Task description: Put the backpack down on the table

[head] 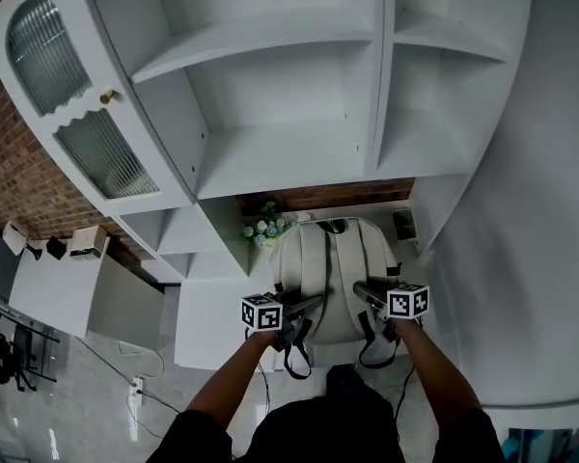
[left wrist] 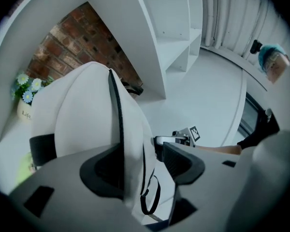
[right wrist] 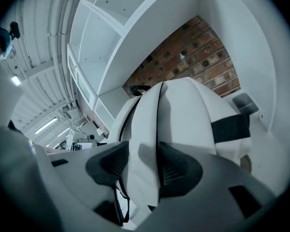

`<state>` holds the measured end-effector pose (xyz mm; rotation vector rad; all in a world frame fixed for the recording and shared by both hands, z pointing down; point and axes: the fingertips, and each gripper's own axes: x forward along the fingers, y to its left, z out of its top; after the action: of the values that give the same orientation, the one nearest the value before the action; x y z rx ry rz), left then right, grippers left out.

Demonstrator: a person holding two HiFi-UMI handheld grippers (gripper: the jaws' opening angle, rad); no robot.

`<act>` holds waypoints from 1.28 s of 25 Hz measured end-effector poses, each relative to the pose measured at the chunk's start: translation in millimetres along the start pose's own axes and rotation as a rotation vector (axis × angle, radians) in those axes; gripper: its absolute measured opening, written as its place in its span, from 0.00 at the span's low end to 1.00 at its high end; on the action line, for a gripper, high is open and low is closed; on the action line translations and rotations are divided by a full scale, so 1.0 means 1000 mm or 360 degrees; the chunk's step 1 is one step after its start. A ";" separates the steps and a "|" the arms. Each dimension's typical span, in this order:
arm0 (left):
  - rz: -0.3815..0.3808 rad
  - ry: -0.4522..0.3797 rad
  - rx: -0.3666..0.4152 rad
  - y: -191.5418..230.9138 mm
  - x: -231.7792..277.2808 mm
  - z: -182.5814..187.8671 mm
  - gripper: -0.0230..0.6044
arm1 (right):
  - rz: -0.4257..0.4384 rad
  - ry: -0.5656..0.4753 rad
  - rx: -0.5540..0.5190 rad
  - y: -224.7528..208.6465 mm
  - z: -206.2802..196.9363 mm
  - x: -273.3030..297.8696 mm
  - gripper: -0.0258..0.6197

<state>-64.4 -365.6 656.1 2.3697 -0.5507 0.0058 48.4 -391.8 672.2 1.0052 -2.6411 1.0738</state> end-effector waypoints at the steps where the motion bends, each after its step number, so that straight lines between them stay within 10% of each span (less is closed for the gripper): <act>1: 0.0018 0.0003 0.0004 0.001 -0.003 -0.002 0.45 | -0.0015 -0.0005 -0.0002 -0.001 -0.001 -0.002 0.35; 20: 0.0007 -0.0078 0.0081 -0.063 -0.057 -0.031 0.46 | -0.0094 -0.0108 -0.0158 0.071 -0.020 -0.060 0.35; 32: 0.0054 -0.0164 0.0145 -0.154 -0.045 -0.071 0.35 | -0.0100 -0.0380 0.0058 0.140 -0.048 -0.115 0.27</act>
<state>-35.6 -200.3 605.3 2.4596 -0.6522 -0.0775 43.5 -224.3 587.9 1.2896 -2.7585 1.0521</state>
